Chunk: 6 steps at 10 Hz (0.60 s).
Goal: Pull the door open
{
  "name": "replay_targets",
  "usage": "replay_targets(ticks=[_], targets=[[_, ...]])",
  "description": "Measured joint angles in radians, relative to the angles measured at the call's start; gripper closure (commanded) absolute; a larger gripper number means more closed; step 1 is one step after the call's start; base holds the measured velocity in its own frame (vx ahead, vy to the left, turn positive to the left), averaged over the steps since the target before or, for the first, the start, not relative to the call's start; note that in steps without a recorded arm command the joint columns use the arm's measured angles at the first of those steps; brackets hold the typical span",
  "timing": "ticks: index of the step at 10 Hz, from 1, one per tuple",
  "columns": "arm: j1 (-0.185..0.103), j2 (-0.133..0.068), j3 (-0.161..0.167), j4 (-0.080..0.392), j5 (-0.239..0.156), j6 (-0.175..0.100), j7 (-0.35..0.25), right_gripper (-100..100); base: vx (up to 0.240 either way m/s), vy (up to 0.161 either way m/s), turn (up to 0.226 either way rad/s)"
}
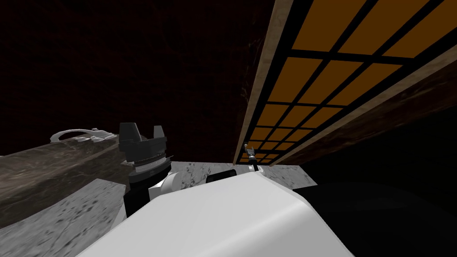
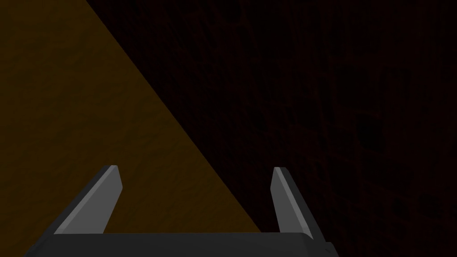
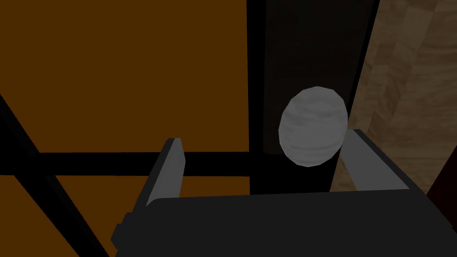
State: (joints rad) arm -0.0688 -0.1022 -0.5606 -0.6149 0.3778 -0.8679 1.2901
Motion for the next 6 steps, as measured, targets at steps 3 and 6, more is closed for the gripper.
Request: replay_targets(ticks=[3,6], targets=[[-0.027,-0.004,-0.001,0.031,-0.003,-0.017,0.007,100,-0.003,0.007,0.008],[-0.026,-0.001,0.000,0.030,-0.002,-0.014,0.006,100,0.000,0.002,-0.005]])
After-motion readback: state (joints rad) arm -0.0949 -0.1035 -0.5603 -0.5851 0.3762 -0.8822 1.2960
